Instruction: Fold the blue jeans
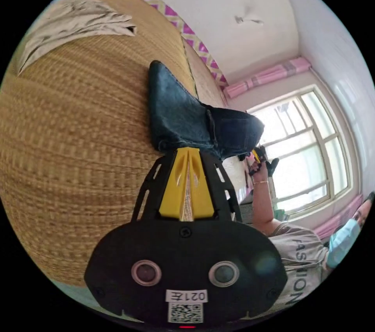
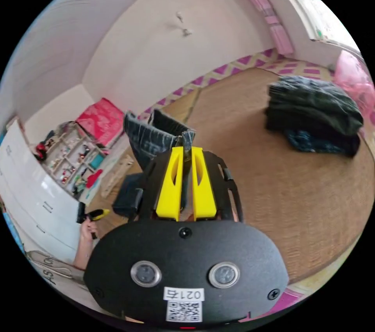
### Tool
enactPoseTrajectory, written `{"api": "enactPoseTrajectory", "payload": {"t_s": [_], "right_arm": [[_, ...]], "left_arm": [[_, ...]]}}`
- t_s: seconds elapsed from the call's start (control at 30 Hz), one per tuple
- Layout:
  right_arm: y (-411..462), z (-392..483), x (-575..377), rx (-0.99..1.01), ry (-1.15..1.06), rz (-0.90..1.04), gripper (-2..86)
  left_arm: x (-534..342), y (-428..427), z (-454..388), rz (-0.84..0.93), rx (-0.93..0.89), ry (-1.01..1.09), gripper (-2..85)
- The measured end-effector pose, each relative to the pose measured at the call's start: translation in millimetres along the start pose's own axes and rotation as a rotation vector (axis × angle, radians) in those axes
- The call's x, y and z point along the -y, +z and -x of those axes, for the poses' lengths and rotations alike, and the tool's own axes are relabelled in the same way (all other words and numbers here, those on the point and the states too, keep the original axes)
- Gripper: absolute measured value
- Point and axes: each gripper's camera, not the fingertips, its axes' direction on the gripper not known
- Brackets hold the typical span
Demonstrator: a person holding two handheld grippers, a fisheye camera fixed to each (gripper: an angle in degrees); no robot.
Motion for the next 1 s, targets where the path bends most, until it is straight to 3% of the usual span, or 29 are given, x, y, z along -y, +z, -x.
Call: {"api": "enactPoseTrajectory", "payload": {"t_s": [0.17,0.33,0.5,0.6,0.7,0.77,0.8,0.9,1.0], "right_arm": [[31,-56,-75,-0.276,0.023,0.181,5.9],[-8,35,-129,-0.393,-0.203,0.018,11.0],[32,136,-166,-0.495,-0.554,0.106,11.9],[61,171,-170,-0.513,-0.630,0.092,10.9],[91,195,-162,-0.534,-0.679,0.051,8.4],[134,198,-163,-0.619,-0.730,0.151,7.3],[171,193,-169,-0.639,-0.763,0.307,5.7],[194,215,-190,-0.657,-0.884,0.314,0.7],[204,230,-193,-0.677,-0.854,0.319,-0.3]], "left_arm": [[58,4,-53,0.019,-0.031,0.109,-1.0],[119,15,-128,0.072,-0.107,0.248,-0.9],[160,78,-226,0.169,0.049,0.453,-0.5],[166,96,-281,0.099,0.159,0.603,1.3],[189,108,-312,0.141,0.120,0.633,4.5],[199,111,-326,0.148,0.124,0.646,4.2],[205,111,-336,0.136,0.163,0.655,3.1],[218,112,-354,0.127,0.238,0.652,-0.1],[230,122,-366,0.161,0.279,0.653,-0.6]]}}
